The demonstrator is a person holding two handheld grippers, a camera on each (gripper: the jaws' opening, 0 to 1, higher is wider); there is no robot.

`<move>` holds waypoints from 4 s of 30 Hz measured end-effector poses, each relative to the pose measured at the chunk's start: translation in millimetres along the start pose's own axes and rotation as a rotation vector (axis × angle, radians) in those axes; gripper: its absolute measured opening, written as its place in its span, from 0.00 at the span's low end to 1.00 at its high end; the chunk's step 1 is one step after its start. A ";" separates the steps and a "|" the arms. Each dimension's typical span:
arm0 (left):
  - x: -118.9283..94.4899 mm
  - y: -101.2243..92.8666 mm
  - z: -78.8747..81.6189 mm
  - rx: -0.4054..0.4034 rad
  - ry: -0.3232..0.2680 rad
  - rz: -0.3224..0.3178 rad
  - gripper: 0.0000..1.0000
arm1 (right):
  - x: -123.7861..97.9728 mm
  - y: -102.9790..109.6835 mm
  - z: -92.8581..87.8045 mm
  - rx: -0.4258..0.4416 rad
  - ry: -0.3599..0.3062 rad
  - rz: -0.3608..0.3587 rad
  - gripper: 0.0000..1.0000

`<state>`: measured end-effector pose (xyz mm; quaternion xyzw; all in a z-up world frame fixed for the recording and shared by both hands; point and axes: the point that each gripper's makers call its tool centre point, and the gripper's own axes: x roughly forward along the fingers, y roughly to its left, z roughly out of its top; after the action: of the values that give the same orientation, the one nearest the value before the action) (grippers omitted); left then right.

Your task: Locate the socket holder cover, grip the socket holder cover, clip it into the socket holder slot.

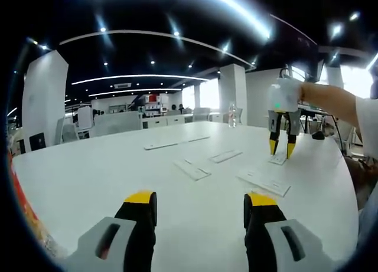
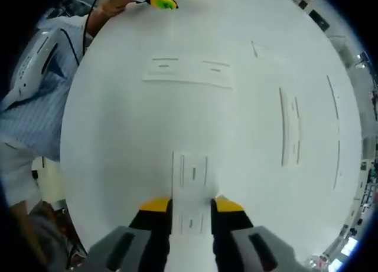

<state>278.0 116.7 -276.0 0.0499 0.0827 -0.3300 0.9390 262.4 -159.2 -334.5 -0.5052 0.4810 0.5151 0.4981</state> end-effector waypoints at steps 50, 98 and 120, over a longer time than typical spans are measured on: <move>2.0 -20.6 -1.4 -0.078 -0.001 -0.121 0.60 | -52.3 -34.4 -25.4 0.047 0.014 -0.113 0.26; 4.6 -37.7 1.7 -0.058 -0.052 -0.178 0.61 | 5.1 -125.1 -23.4 0.068 0.019 -0.080 0.26; 4.1 -37.5 3.2 -0.054 -0.050 -0.179 0.58 | 2.1 -129.1 -13.4 0.086 0.023 -0.059 0.26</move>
<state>258.0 84.5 -275.1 0.0087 0.0720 -0.4113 0.9086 392.0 -167.2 -336.0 -0.5032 0.4934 0.4734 0.5285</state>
